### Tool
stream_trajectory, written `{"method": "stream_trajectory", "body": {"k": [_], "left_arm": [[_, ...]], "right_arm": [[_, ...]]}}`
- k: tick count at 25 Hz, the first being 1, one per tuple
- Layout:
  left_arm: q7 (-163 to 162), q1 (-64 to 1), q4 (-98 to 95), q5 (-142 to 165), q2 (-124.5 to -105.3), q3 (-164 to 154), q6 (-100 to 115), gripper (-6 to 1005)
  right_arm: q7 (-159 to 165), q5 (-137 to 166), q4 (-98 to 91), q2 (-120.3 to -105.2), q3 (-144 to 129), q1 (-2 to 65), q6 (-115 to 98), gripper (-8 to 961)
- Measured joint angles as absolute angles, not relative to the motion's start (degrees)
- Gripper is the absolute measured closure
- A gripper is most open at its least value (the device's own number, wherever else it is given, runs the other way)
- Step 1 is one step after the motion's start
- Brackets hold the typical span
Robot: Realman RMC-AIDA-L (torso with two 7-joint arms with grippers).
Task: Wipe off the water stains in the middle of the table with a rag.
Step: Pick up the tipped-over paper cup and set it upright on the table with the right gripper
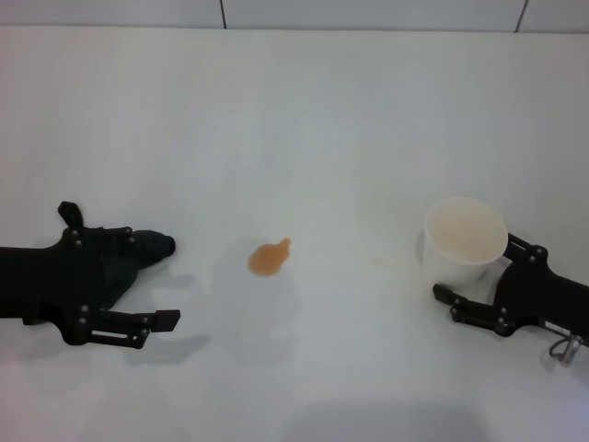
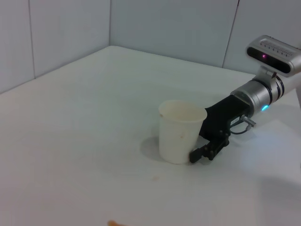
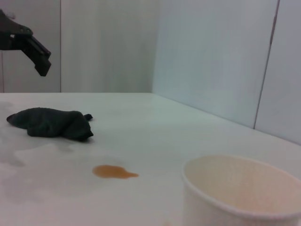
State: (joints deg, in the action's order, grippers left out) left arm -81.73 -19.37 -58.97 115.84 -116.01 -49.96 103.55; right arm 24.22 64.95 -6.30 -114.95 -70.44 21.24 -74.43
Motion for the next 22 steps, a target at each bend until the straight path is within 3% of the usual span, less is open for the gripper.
{"method": "stream_trajectory", "body": {"k": [12, 17, 18, 22], "left_arm": [[-81.66, -19.33, -58.98, 115.84, -116.01, -49.65, 103.71, 192], [-81.75, -19.25, -58.97, 115.84, -116.01, -49.65, 103.71, 194], [-81.75, -19.25, -58.97, 115.84, -116.01, -49.65, 103.71, 194], [-81.83, -18.85, -59.01, 115.34, -115.82, -49.66, 103.72, 196]], "right_arm": [[24.36, 65.61, -8.38, -114.68, -70.66, 18.49, -75.67, 108], [25.73, 65.71, -9.27, -113.66, -70.57, 17.18, -77.62, 110], [28.77, 66.14, -11.43, -112.71, -70.61, 15.82, -79.93, 111], [37.22, 70.1, -18.45, -111.22, -70.62, 13.06, -81.94, 112]]}}
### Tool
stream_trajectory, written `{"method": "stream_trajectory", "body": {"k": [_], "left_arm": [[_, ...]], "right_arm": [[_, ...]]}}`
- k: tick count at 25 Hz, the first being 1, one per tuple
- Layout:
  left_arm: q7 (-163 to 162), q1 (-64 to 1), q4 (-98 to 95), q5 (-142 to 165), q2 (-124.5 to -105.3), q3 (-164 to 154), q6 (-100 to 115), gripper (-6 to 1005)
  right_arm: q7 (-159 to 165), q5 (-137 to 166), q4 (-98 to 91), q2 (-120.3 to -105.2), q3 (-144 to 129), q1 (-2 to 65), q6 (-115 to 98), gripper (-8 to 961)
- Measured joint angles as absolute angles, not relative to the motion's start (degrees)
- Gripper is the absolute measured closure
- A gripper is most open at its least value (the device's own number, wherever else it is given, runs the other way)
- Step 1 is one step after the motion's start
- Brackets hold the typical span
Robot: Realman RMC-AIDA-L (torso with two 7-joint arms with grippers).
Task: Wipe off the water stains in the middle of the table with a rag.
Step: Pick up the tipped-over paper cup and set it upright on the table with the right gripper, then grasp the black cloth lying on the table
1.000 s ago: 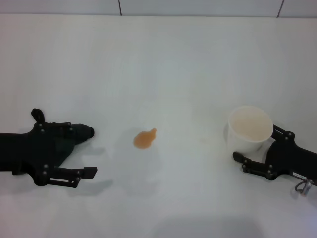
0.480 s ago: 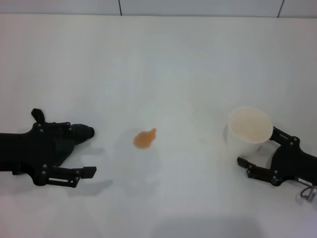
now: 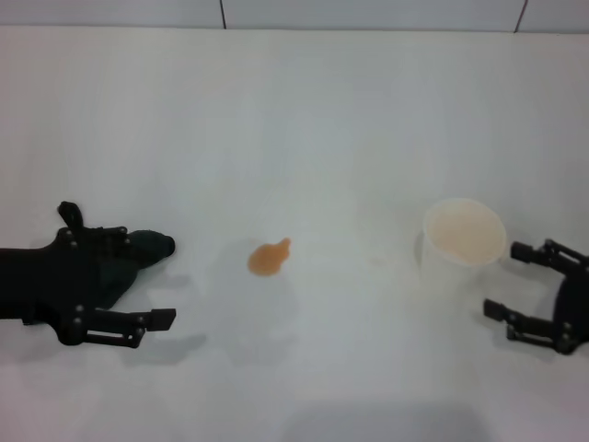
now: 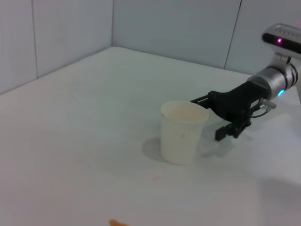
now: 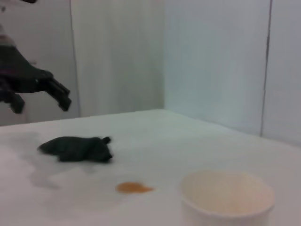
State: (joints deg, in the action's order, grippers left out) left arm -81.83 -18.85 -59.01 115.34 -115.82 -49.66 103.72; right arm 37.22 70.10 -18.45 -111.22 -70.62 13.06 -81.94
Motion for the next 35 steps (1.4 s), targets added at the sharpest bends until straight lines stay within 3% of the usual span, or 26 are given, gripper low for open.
{"method": "stream_trajectory", "body": {"k": [4, 12, 26, 35], "left_arm": [[-82.25, -18.7, -59.15, 114.31, -115.5, -49.61, 104.14, 197], [-83.64, -16.16, -61.77, 114.23, -115.38, -48.25, 105.0, 199], [-87.16, -15.58, -63.06, 114.18, -114.72, -46.84, 105.09, 204], [-91.21, -15.11, -67.38, 114.68, -114.68, -46.75, 105.73, 207]], "right_arm": [[53.68, 82.65, -33.46, -110.46, -69.47, 9.72, -81.56, 114], [78.38, 106.83, -58.68, -112.52, -66.35, 10.28, -85.65, 117], [87.07, 114.92, -73.59, -112.8, -55.65, 15.66, -98.49, 121], [90.03, 115.98, -76.88, -113.84, -55.67, 19.58, -103.21, 121]]}}
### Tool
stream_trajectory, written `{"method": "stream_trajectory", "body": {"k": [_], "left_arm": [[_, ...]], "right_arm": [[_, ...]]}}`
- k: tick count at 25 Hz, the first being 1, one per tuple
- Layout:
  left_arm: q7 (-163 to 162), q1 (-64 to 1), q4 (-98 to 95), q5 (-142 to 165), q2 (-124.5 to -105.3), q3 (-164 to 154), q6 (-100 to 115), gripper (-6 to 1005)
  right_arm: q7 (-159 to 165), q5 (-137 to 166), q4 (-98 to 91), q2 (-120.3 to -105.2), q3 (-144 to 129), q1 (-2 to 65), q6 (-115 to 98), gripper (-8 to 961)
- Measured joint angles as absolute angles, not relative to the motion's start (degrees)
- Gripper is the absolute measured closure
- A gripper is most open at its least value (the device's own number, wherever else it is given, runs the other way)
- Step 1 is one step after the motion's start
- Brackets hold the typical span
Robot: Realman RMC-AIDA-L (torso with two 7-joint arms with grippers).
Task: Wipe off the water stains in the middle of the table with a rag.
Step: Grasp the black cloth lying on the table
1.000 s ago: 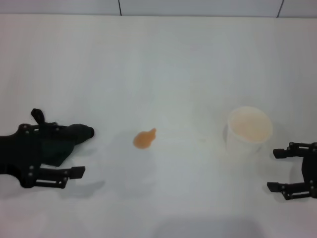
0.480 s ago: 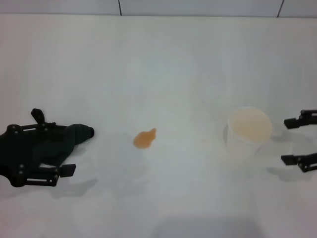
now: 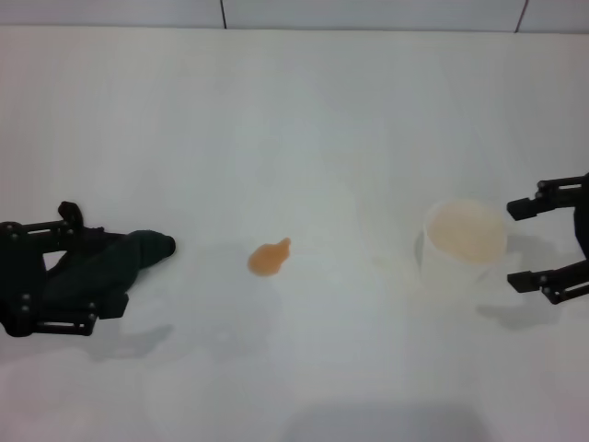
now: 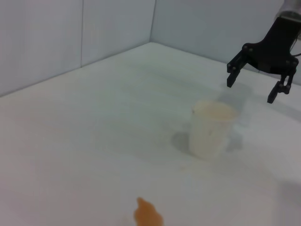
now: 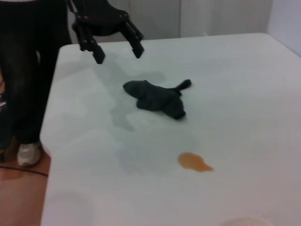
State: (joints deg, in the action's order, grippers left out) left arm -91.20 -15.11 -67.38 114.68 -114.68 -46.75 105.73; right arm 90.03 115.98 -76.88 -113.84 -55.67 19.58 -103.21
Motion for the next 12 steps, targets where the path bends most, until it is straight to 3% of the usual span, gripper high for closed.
{"method": "stream_trajectory", "body": {"k": [12], "left_arm": [[-93.02, -18.25, -68.68, 126.22, -111.73, -40.27, 105.01, 210]], "right_arm": [[90.35, 115.78, -74.65, -115.22, -59.43, 20.79, -101.5, 121]]}}
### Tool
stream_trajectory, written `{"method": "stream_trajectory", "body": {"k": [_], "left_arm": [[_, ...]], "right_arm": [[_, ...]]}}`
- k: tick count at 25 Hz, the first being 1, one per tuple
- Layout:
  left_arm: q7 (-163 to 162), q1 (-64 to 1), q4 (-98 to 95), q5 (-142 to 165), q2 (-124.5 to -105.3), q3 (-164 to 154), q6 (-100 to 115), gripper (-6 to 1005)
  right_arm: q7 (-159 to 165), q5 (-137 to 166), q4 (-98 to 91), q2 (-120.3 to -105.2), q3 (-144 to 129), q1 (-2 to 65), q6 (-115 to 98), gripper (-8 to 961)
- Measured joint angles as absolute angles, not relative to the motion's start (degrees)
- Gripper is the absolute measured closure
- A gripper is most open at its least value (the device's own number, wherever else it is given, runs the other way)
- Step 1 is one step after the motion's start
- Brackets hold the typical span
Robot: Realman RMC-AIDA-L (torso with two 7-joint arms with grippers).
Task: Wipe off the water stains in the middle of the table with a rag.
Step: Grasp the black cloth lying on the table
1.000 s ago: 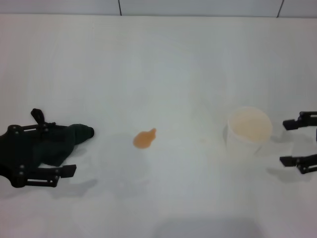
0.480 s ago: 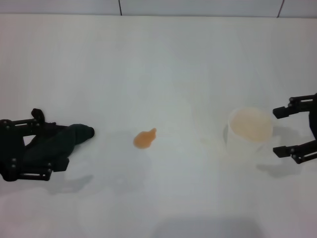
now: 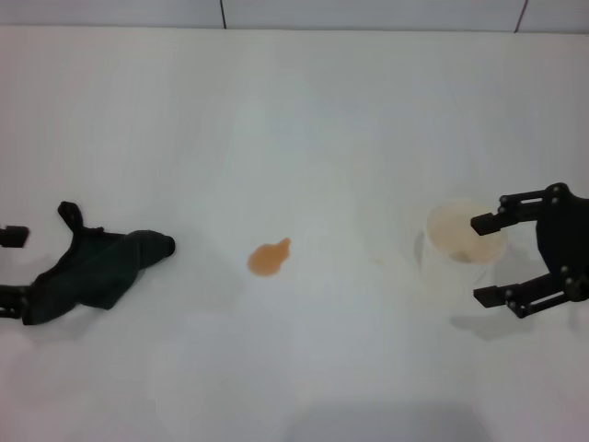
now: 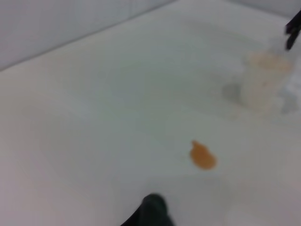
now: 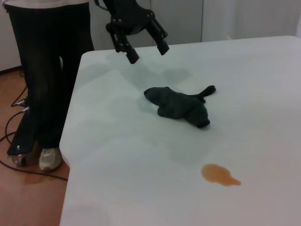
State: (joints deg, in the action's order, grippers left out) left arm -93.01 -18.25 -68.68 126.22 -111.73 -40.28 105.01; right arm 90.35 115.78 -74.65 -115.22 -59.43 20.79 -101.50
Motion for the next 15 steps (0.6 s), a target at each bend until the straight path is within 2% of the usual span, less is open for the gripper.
{"method": "stream_trajectory", "body": {"k": [6, 15], "left_arm": [[-92.61, -20.33, -67.15, 131.16, -111.66, -38.26, 101.74, 212], [-90.63, -24.39, -58.29, 137.65, -113.26, -38.47, 94.15, 215]], "right_arm": [[90.51, 115.19, -73.91, -115.3, -63.3, 20.84, -99.38, 121], [90.73, 110.97, -74.16, -115.31, -65.96, 21.09, -96.82, 120]]}}
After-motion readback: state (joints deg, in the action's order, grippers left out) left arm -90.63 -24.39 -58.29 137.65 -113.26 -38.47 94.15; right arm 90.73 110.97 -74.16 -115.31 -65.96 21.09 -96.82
